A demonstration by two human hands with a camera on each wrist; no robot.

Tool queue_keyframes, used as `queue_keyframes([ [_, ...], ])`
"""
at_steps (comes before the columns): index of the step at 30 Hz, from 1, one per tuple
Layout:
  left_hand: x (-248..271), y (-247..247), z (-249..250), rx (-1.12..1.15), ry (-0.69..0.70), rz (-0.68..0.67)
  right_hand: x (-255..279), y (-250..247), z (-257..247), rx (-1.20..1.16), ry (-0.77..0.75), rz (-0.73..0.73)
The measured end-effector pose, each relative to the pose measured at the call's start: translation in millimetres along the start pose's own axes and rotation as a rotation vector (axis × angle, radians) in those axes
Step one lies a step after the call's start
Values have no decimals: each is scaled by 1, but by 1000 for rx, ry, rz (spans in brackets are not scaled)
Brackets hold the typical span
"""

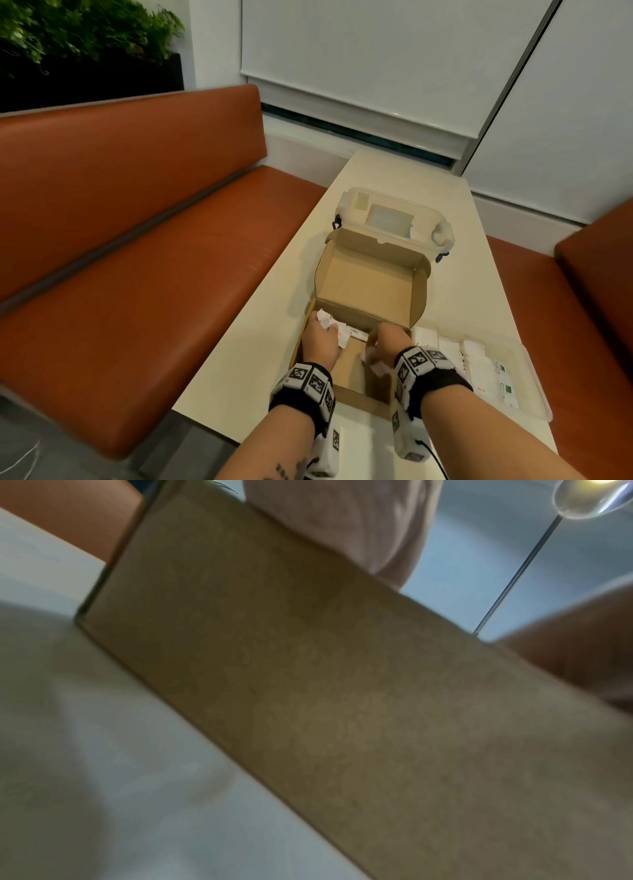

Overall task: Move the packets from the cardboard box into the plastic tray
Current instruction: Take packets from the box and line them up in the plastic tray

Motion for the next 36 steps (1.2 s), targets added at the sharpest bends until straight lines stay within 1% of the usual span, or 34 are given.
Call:
queue_keyframes([
  [3, -1, 2, -1, -16, 25, -29, 1, -21, -14, -229, -102, 50],
  [6, 0, 5, 1, 123, -4, -83, -3, -28, -27, -405, -157, 46],
  [8, 0, 7, 4, 201, -27, -110, -4, -27, -34, -459, -172, 66],
  [9, 0, 8, 4, 242, -46, -124, -5, -26, -36, -473, -179, 97],
  [12, 3, 9, 3, 334, -81, -171, -8, -27, -33, -481, -163, 260],
  [13, 3, 9, 4, 313, -65, -176, -9, -26, -30, -528, -144, 285],
  [15, 4, 7, 6, 228, -15, -163, -13, -24, -26, -650, -126, 281],
  [17, 5, 3, 7, 203, 5, -117, -15, -25, -23, -712, -127, 298],
  [18, 5, 0, 7, 199, 10, -80, -16, -26, -21, -684, -119, 327],
  [20, 5, -6, 9, 201, 25, 5, -17, -30, -17, -475, -76, 383],
  [21, 6, -8, 10, 210, 26, 37, -18, -27, -16, -352, -55, 350],
  [23, 7, -11, 11, 202, 28, 84, -23, -15, -15, -147, -28, 234],
  [26, 10, -15, 14, 108, 44, 135, -27, 3, -18, 40, -70, 110],
  [28, 12, -16, 15, 90, 52, 144, -30, 9, -20, 97, -82, 101],
  [32, 12, -15, 16, 88, 43, 120, -34, 13, -18, 133, -39, 114],
  [36, 10, -13, 15, 86, 29, 97, -35, 15, -13, 100, 32, 78],
])
Point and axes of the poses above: each hand's wrist, its own x-axis away from the middle knuckle, its own y-axis out of the palm, z = x × y, the point moved 6 cm from there along -x, towards the middle knuckle, and after that the axes turned 5 degrees about -z, right-handed, at the moved point
